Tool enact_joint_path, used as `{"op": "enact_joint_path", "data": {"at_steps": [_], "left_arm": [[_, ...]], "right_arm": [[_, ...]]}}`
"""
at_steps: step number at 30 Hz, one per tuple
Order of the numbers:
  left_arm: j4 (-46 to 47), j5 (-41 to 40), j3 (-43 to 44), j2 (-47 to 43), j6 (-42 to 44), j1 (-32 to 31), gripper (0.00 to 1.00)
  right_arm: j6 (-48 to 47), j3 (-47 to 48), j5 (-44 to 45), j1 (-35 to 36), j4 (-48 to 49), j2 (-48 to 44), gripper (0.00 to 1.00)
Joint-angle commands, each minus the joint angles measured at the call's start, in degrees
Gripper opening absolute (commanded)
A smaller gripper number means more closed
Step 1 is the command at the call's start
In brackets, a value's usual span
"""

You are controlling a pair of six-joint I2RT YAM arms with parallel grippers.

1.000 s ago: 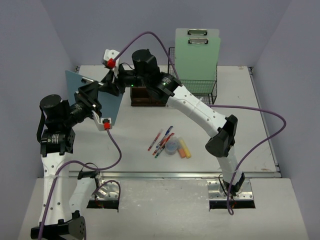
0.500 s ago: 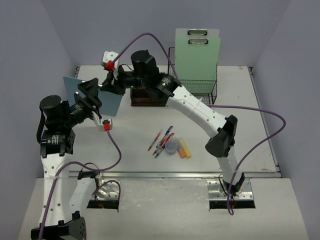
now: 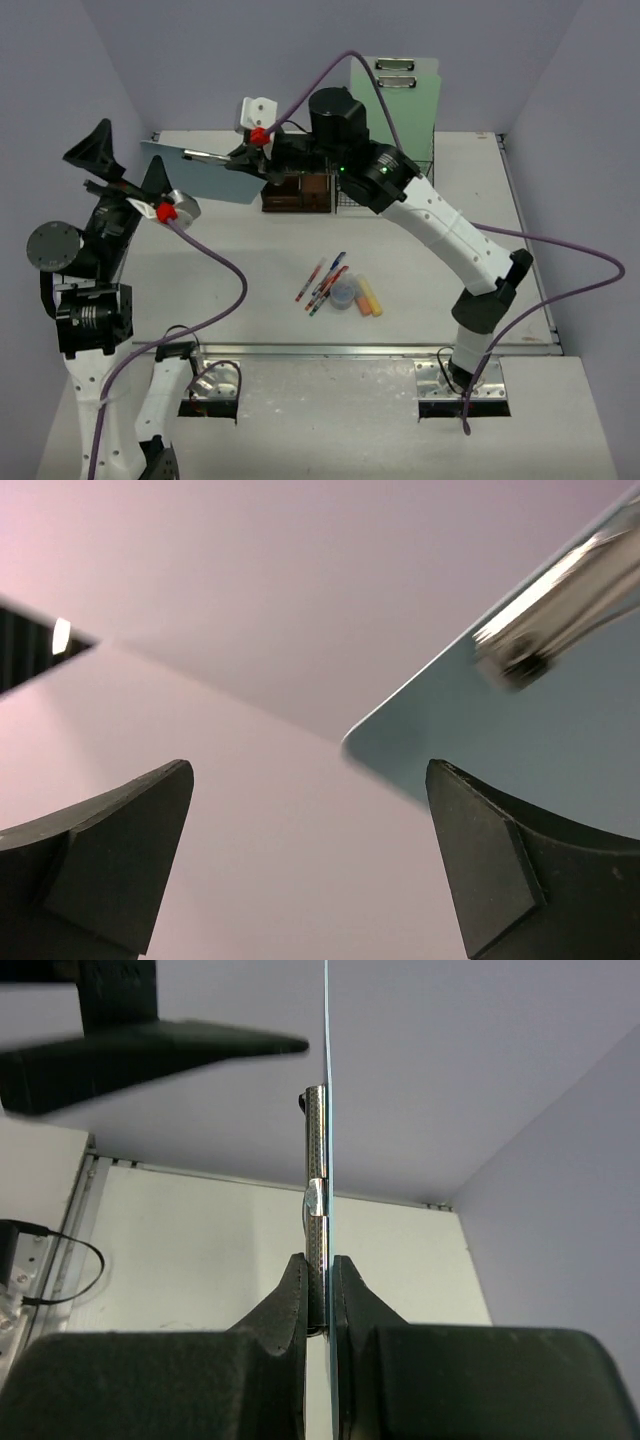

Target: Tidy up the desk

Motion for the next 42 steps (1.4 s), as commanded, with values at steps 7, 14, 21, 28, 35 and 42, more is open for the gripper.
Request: {"op": "enact_joint_path", "data": {"at_steps": [7, 14, 21, 28, 35, 42], "left_arm": [[-4.4, -19.9, 13.7, 0.1, -41.6, -0.2, 1.0], [-16.7, -14.4, 21.3, 10.0, -54.3, -0.3, 1.0], [-18.4, -3.2, 15.3, 14.5, -59.6, -0.2, 1.0], [-14.7, 1.5, 9.6, 14.4, -61.4, -0.2, 1.0], [-14.3, 1.9, 6.1, 13.6, -60.5, -0.3, 1.0], [-14.1, 2.5, 4.3, 13.3, -60.8, -0.3, 1.0]], "right_arm": [[-10.5, -7.4, 1.0, -3.4, -7.8, -15.3, 0.0], [-21.2, -6.8, -3.4, -16.2, -18.5, -21.2, 0.0], [-35.4, 0.2, -13.7, -30.4, -34.6, -21.0, 0.0], [-44.1, -3.8, -19.9, -39.6, -44.3, -21.0, 0.0], [-47.9, -3.9, -22.2, -42.6, -47.9, -17.9, 0.0], [-49.2, -5.4, -22.5, -43.4, -46.2, -15.6, 0.0]]}}
